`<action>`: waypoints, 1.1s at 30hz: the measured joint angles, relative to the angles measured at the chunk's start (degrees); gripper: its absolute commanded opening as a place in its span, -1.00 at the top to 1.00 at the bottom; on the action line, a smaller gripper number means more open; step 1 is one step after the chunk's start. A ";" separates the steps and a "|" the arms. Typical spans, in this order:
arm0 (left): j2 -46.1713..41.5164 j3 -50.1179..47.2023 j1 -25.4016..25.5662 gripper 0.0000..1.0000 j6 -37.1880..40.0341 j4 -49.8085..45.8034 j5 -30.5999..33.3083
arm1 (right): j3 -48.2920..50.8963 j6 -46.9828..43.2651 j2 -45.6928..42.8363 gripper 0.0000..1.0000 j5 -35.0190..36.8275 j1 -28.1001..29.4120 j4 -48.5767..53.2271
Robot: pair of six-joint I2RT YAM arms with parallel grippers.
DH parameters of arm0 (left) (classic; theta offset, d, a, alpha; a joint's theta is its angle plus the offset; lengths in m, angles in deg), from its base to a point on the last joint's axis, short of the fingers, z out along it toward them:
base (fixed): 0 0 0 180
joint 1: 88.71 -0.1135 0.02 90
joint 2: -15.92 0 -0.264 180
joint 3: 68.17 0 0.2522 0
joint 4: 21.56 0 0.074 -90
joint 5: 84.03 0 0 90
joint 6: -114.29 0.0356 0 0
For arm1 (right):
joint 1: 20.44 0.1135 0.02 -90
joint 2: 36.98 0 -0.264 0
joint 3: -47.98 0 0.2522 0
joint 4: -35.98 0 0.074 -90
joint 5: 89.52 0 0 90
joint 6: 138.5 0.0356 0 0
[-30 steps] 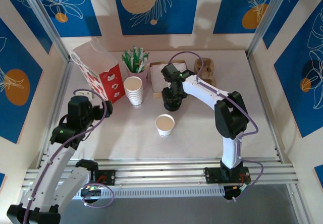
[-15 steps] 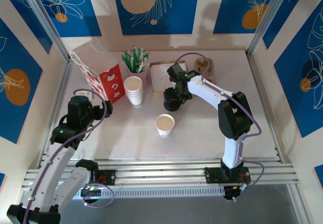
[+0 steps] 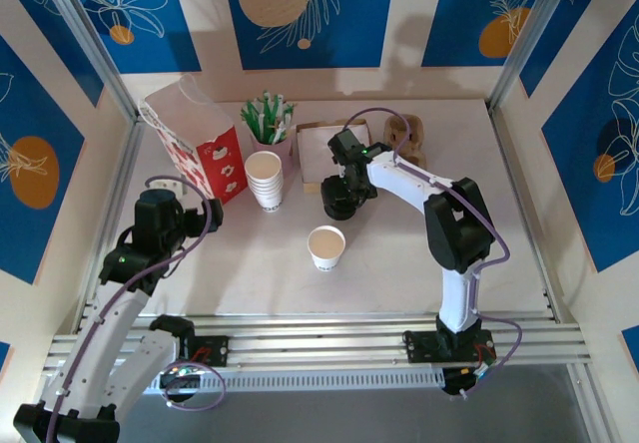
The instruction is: Pack the takeout coffee
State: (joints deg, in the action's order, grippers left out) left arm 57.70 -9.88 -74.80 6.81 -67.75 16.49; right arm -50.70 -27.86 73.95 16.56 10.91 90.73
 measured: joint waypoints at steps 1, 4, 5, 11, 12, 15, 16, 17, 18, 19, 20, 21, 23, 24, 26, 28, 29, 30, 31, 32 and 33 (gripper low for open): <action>0.09 0.00 0.00 -1.00 0.02 -0.02 -0.02 | 0.15 0.00 0.00 -0.71 -0.02 0.00 -0.04; 0.20 0.00 0.00 -1.00 0.02 -0.02 -0.02 | 0.37 0.02 0.00 -0.66 -0.04 -0.11 -0.33; 0.22 0.00 0.00 -1.00 0.02 -0.02 -0.02 | 0.37 0.02 0.00 -0.64 -0.04 -0.13 -0.46; 0.39 0.00 0.00 -1.00 0.02 -0.02 -0.02 | 0.37 0.00 0.02 -0.52 -0.61 -0.33 -1.11; 0.42 0.00 0.00 -1.00 0.02 -0.02 0.00 | 0.37 0.00 0.02 -0.51 -0.66 -0.33 -1.14; 0.42 0.00 0.02 -1.00 0.02 -0.02 -0.02 | 0.37 0.00 0.04 -0.49 -0.68 -0.33 -1.16; 0.42 0.00 0.02 -1.00 0.02 -0.02 -0.02 | 0.37 -0.02 0.04 -0.46 -0.68 -0.33 -1.16; 0.42 0.00 0.04 -1.00 0.02 -0.02 -0.02 | 0.37 0.00 0.04 -0.43 -0.68 -0.33 -1.16; 0.42 0.00 0.04 -1.00 0.02 -0.02 -0.02 | 0.37 0.00 0.04 -0.42 -0.68 -0.33 -1.14; 0.42 0.00 0.04 -1.00 0.02 -0.02 -0.02 | 0.37 0.00 0.04 -0.41 -0.68 -0.31 -1.14; 0.42 0.00 0.04 -1.00 0.02 -0.02 -0.02 | 0.37 0.00 0.04 -0.40 -0.68 -0.31 -1.14; 0.42 0.00 0.04 -1.00 0.02 -0.02 0.00 | 0.37 0.00 0.02 -0.39 -0.68 -0.31 -1.14; 0.42 0.00 0.04 -1.00 0.02 -0.02 0.00 | 0.37 0.00 -0.07 -0.37 -0.68 -0.31 -1.11; 0.42 0.00 0.04 -1.00 0.02 -0.02 -0.02 | 0.37 0.00 -0.13 -0.37 -0.70 -0.31 -1.09; 0.42 0.00 0.04 -1.00 0.02 -0.02 0.00 | 0.37 0.00 -0.42 -0.36 -0.70 -0.31 -0.92; 0.42 0.00 0.04 -1.00 0.02 -0.02 -0.02 | 0.37 0.02 -1.16 -0.36 -0.81 -0.31 -0.59; 0.42 0.00 0.04 -1.00 0.02 -0.02 -0.02 | 0.37 0.02 -1.64 -0.36 -0.92 -0.31 -0.44; 0.42 0.00 0.04 -1.00 0.02 -0.02 0.00 | 0.37 0.00 -2.10 -0.36 -0.92 -0.31 -0.26; 0.42 0.00 0.04 -1.00 0.02 -0.02 -0.02 | 0.37 0.02 -2.54 -0.36 -1.01 -0.28 -0.07; 0.42 0.00 0.04 -1.00 0.02 -0.02 -0.02 | 0.37 0.02 -3.06 -0.36 -1.09 -0.24 0.20; 0.42 0.00 0.04 -1.00 0.02 -0.02 -0.02 | 0.37 0.02 -3.41 -0.36 -1.09 -0.20 0.39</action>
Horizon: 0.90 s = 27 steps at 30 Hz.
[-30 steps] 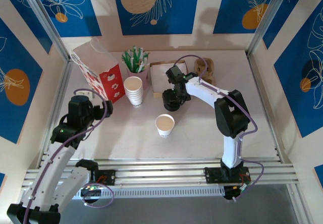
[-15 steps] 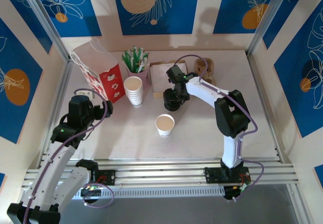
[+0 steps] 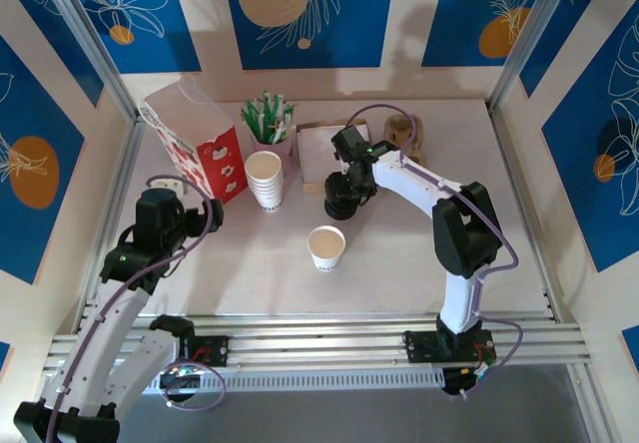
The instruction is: Pack the takeout coffee
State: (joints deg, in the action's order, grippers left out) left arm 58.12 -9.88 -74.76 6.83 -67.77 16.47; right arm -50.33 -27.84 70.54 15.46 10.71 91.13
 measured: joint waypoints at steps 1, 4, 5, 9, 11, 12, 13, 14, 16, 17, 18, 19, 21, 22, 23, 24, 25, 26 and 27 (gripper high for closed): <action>0.00 0.00 0.00 -1.00 0.00 0.00 0.02 | 0.00 0.00 -0.33 -0.36 0.00 0.15 0.22; 0.00 0.00 0.00 -1.00 0.00 0.00 0.00 | 0.00 0.00 -1.51 -0.36 0.00 0.39 0.92; 0.00 0.00 0.00 -1.00 0.00 0.00 0.00 | 0.00 0.00 -1.99 -0.36 0.02 0.48 1.27; 0.00 0.00 0.00 -1.00 0.00 0.00 0.00 | -0.09 -0.02 -4.68 -0.35 0.02 0.92 2.99; 0.00 0.00 0.00 -1.00 0.00 0.00 0.00 | -0.11 -0.02 -6.27 -0.35 -0.02 1.18 3.82; 0.00 0.00 0.00 -1.00 0.00 0.00 0.00 | -0.13 -0.02 -7.15 -0.35 -0.07 1.38 4.35; 0.00 0.00 0.00 -1.00 0.02 0.00 0.02 | -0.13 -0.02 -7.91 -0.35 -0.13 1.53 4.79; 0.00 0.00 0.00 -1.00 0.00 0.00 0.02 | -0.13 -0.04 -8.85 -0.35 -0.26 1.79 5.20; 0.00 0.00 0.00 -1.00 0.00 0.00 0.00 | -0.13 -0.04 -10.54 -0.36 -0.31 2.45 6.12; 0.00 0.00 0.00 -1.00 0.00 0.00 0.00 | -0.13 -0.17 -11.34 -0.35 -0.31 2.91 6.60; 0.00 0.00 0.00 -1.00 0.00 0.00 0.00 | -0.13 -0.24 -12.24 -0.35 -0.39 3.54 7.17; 0.00 0.00 0.00 -1.00 0.00 0.00 0.00 | -0.13 -0.28 -13.07 -0.35 -0.46 4.24 7.76; -0.02 0.00 0.00 -1.00 0.00 0.00 0.00 | -0.13 -0.59 -14.64 -0.35 -0.68 5.70 8.96; -0.02 0.00 0.00 -1.00 0.00 0.00 0.00 | -0.07 -0.68 -15.61 -0.35 -0.98 6.58 9.57; -0.02 0.00 0.00 -1.00 0.02 0.00 0.00 | 0.09 -0.68 -16.59 -0.35 -1.55 7.34 9.99; -0.02 0.00 0.00 -1.00 0.00 0.00 0.00 | 0.33 -0.68 -17.44 -0.35 -1.90 7.98 10.23; -0.02 0.00 0.00 -1.00 0.00 0.00 0.00 | 0.68 -0.68 -18.45 -0.35 -2.38 8.66 10.62; -0.02 0.00 0.00 -1.00 0.00 0.00 0.00 | 1.11 -0.68 -19.39 -0.35 -2.99 9.38 11.04; -0.02 0.00 0.00 -1.00 0.00 0.00 0.00 | 1.38 -0.68 -20.15 -0.35 -3.48 10.19 11.69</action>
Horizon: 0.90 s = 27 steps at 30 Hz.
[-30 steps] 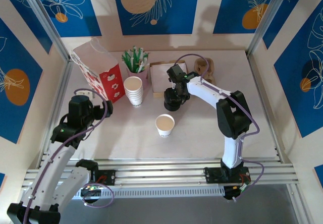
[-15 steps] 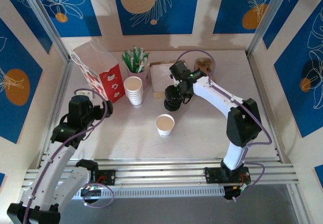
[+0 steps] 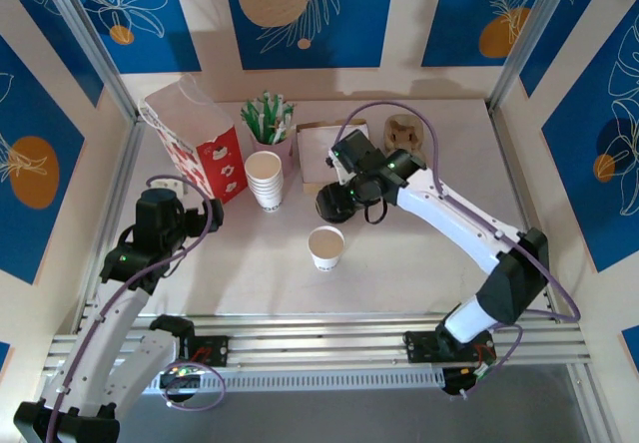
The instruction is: Pack the takeout coffee
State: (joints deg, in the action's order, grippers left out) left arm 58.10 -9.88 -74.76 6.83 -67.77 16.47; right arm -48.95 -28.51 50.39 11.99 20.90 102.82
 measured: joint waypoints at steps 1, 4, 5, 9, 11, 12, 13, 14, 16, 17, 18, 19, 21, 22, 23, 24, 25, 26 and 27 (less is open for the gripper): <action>0.00 0.00 0.00 -1.00 0.00 0.00 0.00 | 0.17 0.00 -0.61 -0.35 -0.26 0.90 0.66; 0.00 0.00 0.00 -1.00 0.00 -0.02 0.00 | 0.48 0.00 -1.07 -0.35 -0.83 3.30 2.23; 0.00 0.00 0.00 -1.00 0.00 -0.02 0.00 | 0.70 0.00 -1.03 -0.35 -0.98 4.02 2.49; 0.00 0.00 0.00 -1.00 0.00 -0.02 0.00 | 2.58 0.02 -0.79 -0.35 -1.05 6.88 3.78; 0.00 0.00 0.00 -1.00 0.00 -0.02 0.00 | 3.21 0.02 0.09 -0.35 -0.94 8.02 4.63; 0.00 0.00 0.00 -1.00 0.00 -0.02 0.00 | 3.23 0.02 0.76 -0.35 -0.61 8.59 5.05; 0.00 0.00 0.00 -1.00 0.00 -0.02 0.00 | 3.23 0.00 1.57 -0.35 -0.33 9.03 5.27; 0.00 0.00 0.00 -1.00 0.00 -0.02 -0.02 | 3.21 0.00 2.32 -0.35 -0.02 9.33 5.46; 0.00 0.00 0.00 -1.00 0.00 -0.02 -0.02 | 3.08 -0.02 3.98 -0.35 0.59 9.81 5.99; 0.00 0.00 0.00 -1.00 0.00 -0.02 -0.02 | 2.86 -0.02 4.68 -0.35 1.16 10.05 6.36; 0.00 0.00 0.00 -1.00 0.00 -0.02 -0.02 | 2.23 -0.04 5.29 -0.35 2.10 10.34 6.88; 0.00 0.00 0.00 -1.00 0.02 -0.02 -0.02 | 1.57 -0.07 5.70 -0.35 2.75 10.45 7.21; 0.00 0.00 0.00 -1.00 0.00 -0.02 -0.02 | 0.59 -0.22 6.43 -0.35 3.67 10.64 7.65; 0.00 0.00 0.00 -1.00 0.00 -0.02 -0.02 | 0.24 -0.26 6.82 -0.35 4.15 10.73 7.93; 0.00 0.00 0.02 -1.00 0.00 -0.02 -0.02 | -0.04 -0.31 7.17 -0.35 4.57 10.80 8.28; 0.00 0.00 0.02 -1.00 0.00 -0.02 -0.02 | -0.42 -0.42 7.56 -0.35 4.90 10.84 8.50; 0.00 0.00 0.02 -1.00 0.02 -0.02 -0.02 | -0.74 -0.44 7.91 -0.35 5.11 10.84 8.70; 0.00 0.00 0.02 -1.00 0.00 -0.02 -0.02 | -1.11 -0.44 8.22 -0.35 5.22 10.86 9.01; 0.00 0.00 0.00 -1.00 0.00 -0.02 -0.02 | -1.42 -0.44 8.46 -0.35 5.27 10.91 9.18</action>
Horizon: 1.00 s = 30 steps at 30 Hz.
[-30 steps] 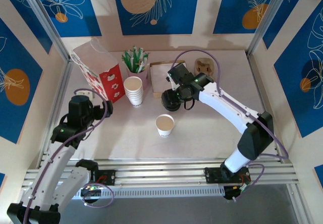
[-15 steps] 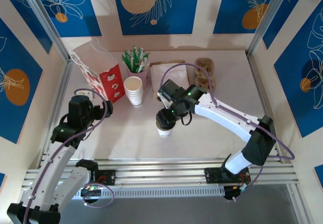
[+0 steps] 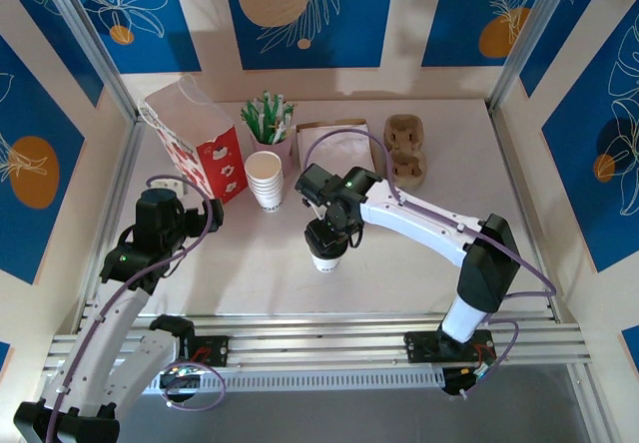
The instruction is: Pack the takeout coffee
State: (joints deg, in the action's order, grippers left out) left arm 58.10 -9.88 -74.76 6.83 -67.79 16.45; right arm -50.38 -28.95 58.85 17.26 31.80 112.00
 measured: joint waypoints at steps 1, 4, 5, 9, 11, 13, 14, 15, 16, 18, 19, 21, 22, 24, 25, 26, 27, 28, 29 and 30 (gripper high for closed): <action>0.00 0.00 0.02 -1.00 0.00 0.00 0.00 | -0.17 0.00 0.11 -0.35 0.02 0.04 0.11; 0.00 0.00 0.02 -1.00 0.02 0.00 0.00 | -0.68 0.00 0.57 -0.35 0.44 0.48 0.50; 0.00 0.00 0.02 -1.00 0.02 0.00 0.00 | -0.87 0.00 0.79 -0.35 0.61 0.66 0.74; 0.00 0.00 0.02 -1.00 0.00 0.00 0.00 | -1.77 0.00 1.55 -0.36 0.90 1.31 1.20; 0.00 0.00 0.04 -1.00 0.02 0.00 0.00 | -1.95 -0.02 1.57 -0.35 0.94 1.33 1.33; 0.00 0.00 0.07 -1.00 0.02 0.00 0.00 | -2.05 -0.04 1.62 -0.35 1.07 1.33 1.46; 0.00 0.00 0.07 -1.00 0.00 0.00 0.00 | -2.05 -0.07 1.70 -0.35 1.09 1.33 1.49; 0.00 0.00 0.07 -1.00 0.00 0.00 -0.02 | -2.05 -0.11 1.88 -0.36 1.11 1.31 1.46; 0.00 0.00 0.07 -1.00 0.02 0.00 -0.02 | -2.05 -0.20 2.10 -0.35 1.11 1.31 1.49; 0.00 0.00 0.07 -1.00 0.02 0.00 -0.02 | -2.05 -0.20 2.56 -0.35 1.25 1.31 1.55; 0.00 0.00 0.07 -1.00 0.02 0.00 -0.02 | -2.05 -0.20 2.64 -0.36 1.25 1.33 1.57; 0.00 0.00 0.09 -1.00 0.00 0.00 -0.02 | -2.05 -0.20 2.64 -0.36 1.25 1.33 1.60; 0.00 0.00 0.09 -1.00 0.00 0.00 -0.02 | -2.05 -0.20 2.64 -0.35 1.22 1.33 1.60; 0.00 0.00 0.09 -1.00 0.00 0.00 -0.02 | -2.05 -0.20 2.67 -0.36 1.22 1.33 1.60; 0.00 0.00 0.11 -1.00 0.02 0.00 -0.02 | -2.05 -0.20 2.67 -0.36 1.22 1.33 1.60; 0.00 0.00 0.11 -1.00 0.00 0.00 -0.02 | -2.05 -0.20 2.71 -0.36 1.22 1.33 1.60; 0.00 0.00 0.11 -1.00 0.02 0.00 -0.02 | -2.05 -0.20 2.80 -0.36 1.25 1.33 1.62; 0.00 0.00 0.11 -1.00 0.00 -0.02 -0.02 | -2.05 -0.20 2.91 -0.36 1.29 1.31 1.62; 0.00 0.00 0.11 -1.00 0.02 0.00 -0.02 | -2.05 -0.17 2.99 -0.35 1.29 1.31 1.62; 0.00 0.00 0.11 -0.99 0.02 0.00 -0.02 | -2.03 -0.17 3.02 -0.35 1.36 1.31 1.62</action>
State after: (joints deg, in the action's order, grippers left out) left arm 58.10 -9.88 -74.65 6.86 -67.79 16.42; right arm -52.41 -29.13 61.87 18.61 33.12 113.62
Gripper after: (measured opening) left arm 0.998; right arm 0.681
